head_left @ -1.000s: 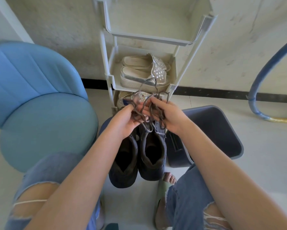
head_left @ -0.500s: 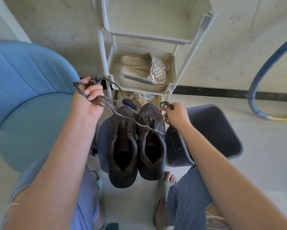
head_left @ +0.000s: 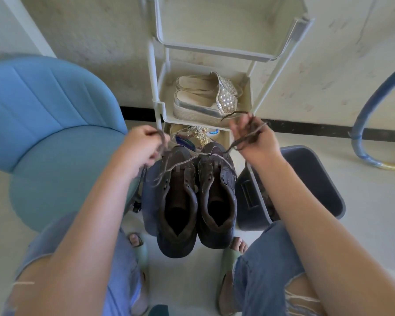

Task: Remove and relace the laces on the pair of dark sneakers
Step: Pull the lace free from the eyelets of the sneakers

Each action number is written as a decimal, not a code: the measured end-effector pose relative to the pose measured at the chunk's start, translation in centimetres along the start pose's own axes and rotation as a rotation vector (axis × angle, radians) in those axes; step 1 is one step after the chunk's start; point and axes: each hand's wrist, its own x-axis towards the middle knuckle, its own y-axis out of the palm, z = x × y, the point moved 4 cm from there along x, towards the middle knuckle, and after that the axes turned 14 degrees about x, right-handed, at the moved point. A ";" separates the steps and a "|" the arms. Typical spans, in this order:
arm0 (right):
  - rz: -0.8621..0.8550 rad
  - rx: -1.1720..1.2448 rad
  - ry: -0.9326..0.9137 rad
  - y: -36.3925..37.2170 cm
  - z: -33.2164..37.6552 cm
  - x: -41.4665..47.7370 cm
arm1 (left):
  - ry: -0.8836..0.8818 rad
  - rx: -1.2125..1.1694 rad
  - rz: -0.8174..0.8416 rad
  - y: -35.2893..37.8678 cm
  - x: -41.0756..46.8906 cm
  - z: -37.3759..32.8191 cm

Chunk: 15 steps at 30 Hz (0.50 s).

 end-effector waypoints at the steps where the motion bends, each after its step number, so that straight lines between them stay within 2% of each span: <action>1: 0.079 0.130 0.055 0.8 0.2 -0.3 | 0.026 0.289 -0.006 0.6 0.2 0.4; 3: 0.241 0.247 0.114 2.2 1.1 -0.7 | 0.022 0.719 0.050 1.9 0.6 1.5; 6: 0.309 0.061 0.019 3.4 2.2 -1.0 | -0.080 1.035 0.173 2.6 1.2 3.1; 10: 0.139 -0.386 -0.250 2.8 2.2 -0.7 | -0.207 1.107 0.225 1.5 1.3 3.9; 12: 0.039 -0.643 -0.346 2.4 1.8 -0.5 | -0.210 1.112 0.176 1.3 1.7 4.2; 15: -0.097 -1.367 -0.383 0.5 0.8 0.2 | -0.051 0.946 -0.023 2.5 2.5 3.7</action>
